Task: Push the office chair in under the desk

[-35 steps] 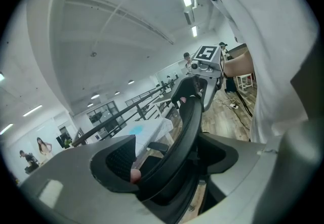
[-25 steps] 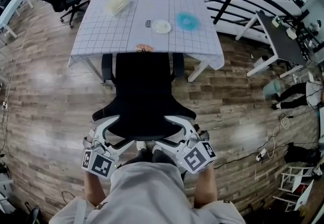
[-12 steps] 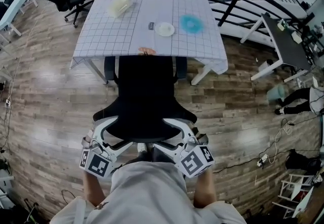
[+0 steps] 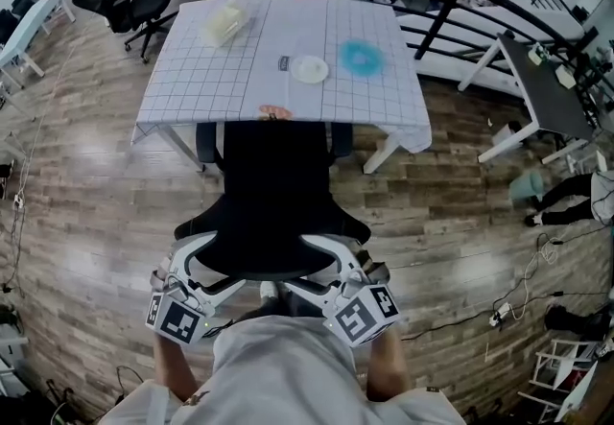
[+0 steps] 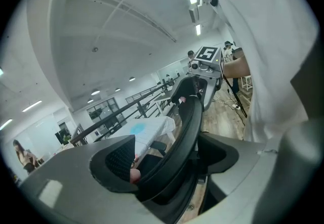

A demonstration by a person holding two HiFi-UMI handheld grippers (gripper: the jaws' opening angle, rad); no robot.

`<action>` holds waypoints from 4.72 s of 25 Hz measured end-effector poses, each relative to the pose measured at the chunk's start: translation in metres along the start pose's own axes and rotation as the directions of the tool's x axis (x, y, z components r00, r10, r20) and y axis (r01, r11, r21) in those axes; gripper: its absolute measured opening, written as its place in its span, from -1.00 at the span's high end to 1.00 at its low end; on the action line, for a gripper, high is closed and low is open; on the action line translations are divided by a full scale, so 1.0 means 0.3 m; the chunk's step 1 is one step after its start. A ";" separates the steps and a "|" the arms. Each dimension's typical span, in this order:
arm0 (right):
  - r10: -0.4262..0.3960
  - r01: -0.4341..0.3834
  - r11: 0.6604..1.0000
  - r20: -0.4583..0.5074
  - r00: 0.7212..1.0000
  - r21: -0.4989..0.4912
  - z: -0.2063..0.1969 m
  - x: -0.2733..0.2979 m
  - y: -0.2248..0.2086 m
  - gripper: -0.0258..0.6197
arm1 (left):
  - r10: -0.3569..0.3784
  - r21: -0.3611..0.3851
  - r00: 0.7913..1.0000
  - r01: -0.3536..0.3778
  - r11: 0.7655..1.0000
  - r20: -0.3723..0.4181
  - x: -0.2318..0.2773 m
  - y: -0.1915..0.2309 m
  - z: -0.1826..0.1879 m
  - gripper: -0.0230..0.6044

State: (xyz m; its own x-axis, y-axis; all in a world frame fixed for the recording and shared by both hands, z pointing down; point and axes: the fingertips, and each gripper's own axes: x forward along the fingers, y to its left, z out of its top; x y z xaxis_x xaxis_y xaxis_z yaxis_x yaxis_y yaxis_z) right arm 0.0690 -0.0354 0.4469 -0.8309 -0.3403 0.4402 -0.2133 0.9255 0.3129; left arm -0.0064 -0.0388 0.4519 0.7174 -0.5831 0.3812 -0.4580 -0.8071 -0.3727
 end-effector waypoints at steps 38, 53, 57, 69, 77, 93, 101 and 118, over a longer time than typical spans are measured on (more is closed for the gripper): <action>-0.006 0.008 0.999 -0.037 0.999 0.047 -0.010 0.162 -0.251 -0.20 | -0.008 0.021 0.999 0.007 1.000 0.039 0.108 0.272 -0.053 -0.32; 0.001 0.000 0.999 -0.017 1.000 0.036 -0.019 0.185 -0.359 -0.21 | -0.007 -0.016 1.000 0.008 1.000 0.017 0.172 0.357 -0.052 -0.34; 0.006 -0.006 1.000 -0.010 1.000 0.027 -0.029 0.185 -0.381 -0.21 | -0.001 -0.021 1.000 0.002 1.000 0.010 0.191 0.369 -0.050 -0.35; 0.019 -0.019 0.999 0.001 1.000 0.030 -0.033 0.207 -0.433 -0.22 | 0.000 -0.043 1.000 0.000 0.999 0.010 0.220 0.417 -0.055 -0.36; 0.019 -0.018 0.999 -0.010 1.000 0.051 -0.020 0.244 -0.452 -0.22 | -0.022 -0.034 1.000 0.023 0.999 0.021 0.213 0.457 -0.073 -0.37; 0.000 0.003 0.997 -0.044 0.999 0.072 -0.007 0.343 -0.530 -0.23 | -0.048 -0.005 0.998 0.048 0.999 0.039 0.226 0.578 -0.127 -0.37; -0.011 0.014 0.997 -0.047 0.999 0.071 -0.017 0.391 -0.600 -0.23 | -0.045 0.005 0.998 0.045 0.999 0.043 0.263 0.651 -0.149 -0.37; 0.014 -0.013 0.999 -0.023 1.000 0.047 -0.035 0.433 -0.727 -0.23 | -0.021 -0.038 0.999 0.023 0.999 0.035 0.340 0.760 -0.154 -0.41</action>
State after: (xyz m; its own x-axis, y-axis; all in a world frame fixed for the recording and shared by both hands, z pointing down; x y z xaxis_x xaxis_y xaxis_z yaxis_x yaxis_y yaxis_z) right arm 0.0131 -0.2833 0.4447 -0.8219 -0.3311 0.4635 -0.2264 0.9366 0.2676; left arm -0.0619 -0.2865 0.4449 0.7451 -0.5620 0.3590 -0.4613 -0.8231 -0.3311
